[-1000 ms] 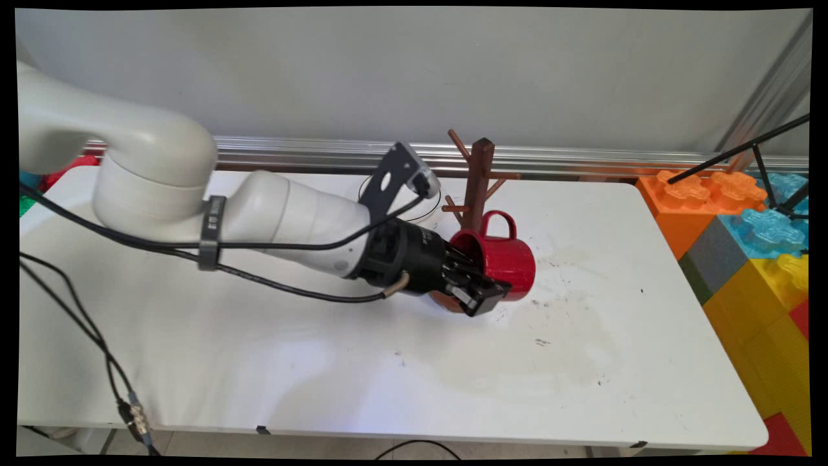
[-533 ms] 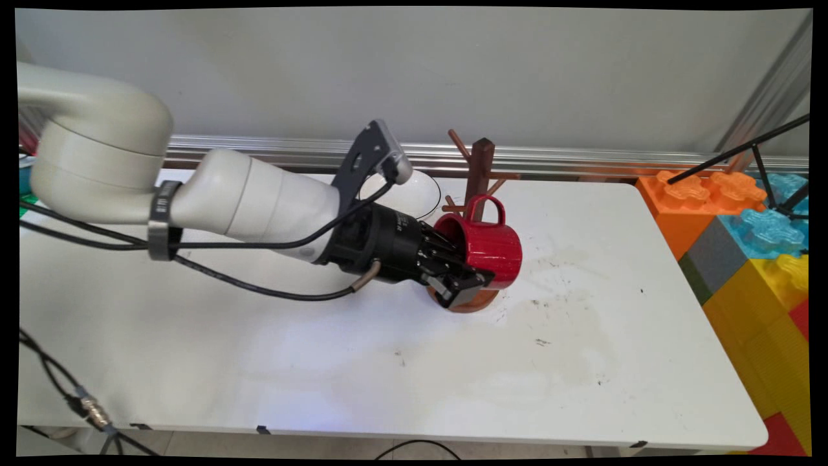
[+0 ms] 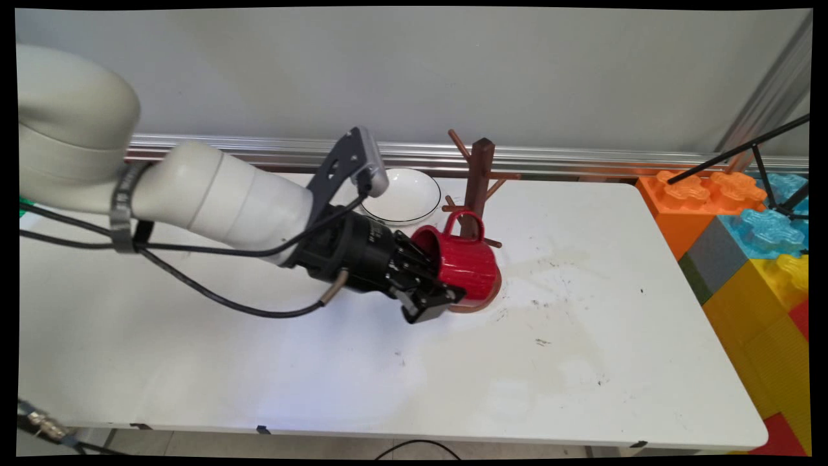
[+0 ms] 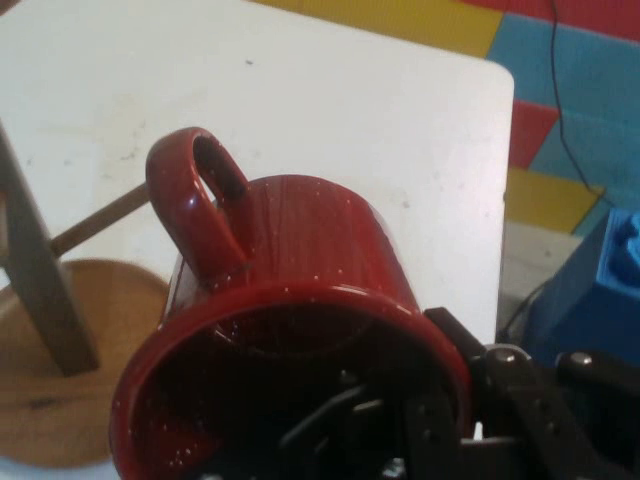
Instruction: Place the picked object on the table
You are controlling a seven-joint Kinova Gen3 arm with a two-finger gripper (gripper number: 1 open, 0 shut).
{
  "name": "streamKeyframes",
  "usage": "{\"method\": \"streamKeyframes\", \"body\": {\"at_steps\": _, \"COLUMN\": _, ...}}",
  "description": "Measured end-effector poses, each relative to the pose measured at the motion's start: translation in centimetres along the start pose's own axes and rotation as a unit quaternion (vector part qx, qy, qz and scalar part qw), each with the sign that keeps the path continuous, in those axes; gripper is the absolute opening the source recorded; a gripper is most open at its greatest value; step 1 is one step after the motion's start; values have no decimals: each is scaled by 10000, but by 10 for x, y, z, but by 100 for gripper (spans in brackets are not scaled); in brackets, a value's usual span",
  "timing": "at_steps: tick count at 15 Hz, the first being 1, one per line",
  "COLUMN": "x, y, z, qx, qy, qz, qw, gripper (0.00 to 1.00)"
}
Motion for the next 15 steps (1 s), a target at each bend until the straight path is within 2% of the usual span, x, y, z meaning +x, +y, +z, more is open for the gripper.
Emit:
{"method": "streamKeyframes", "body": {"at_steps": 3, "x": 7, "y": -4, "z": -17, "qx": 4, "qy": -308, "qz": 184, "qw": 9994, "gripper": 0}}
{"method": "streamKeyframes", "body": {"at_steps": 5, "x": 12, "y": -7, "z": -24, "qx": 19, "qy": -402, "qz": 277, "qw": 9988, "gripper": 0}}
{"method": "streamKeyframes", "body": {"at_steps": 9, "x": 23, "y": -13, "z": -39, "qx": 10, "qy": -721, "qz": 677, "qw": 9951, "gripper": 0}}
{"method": "streamKeyframes", "body": {"at_steps": 12, "x": 29, "y": -20, "z": -48, "qx": 24, "qy": -1147, "qz": 1070, "qw": 9876, "gripper": 0}}
{"method": "streamKeyframes", "body": {"at_steps": 15, "x": 35, "y": -28, "z": -54, "qx": 81, "qy": -1620, "qz": 1399, "qw": 9768, "gripper": 0}}
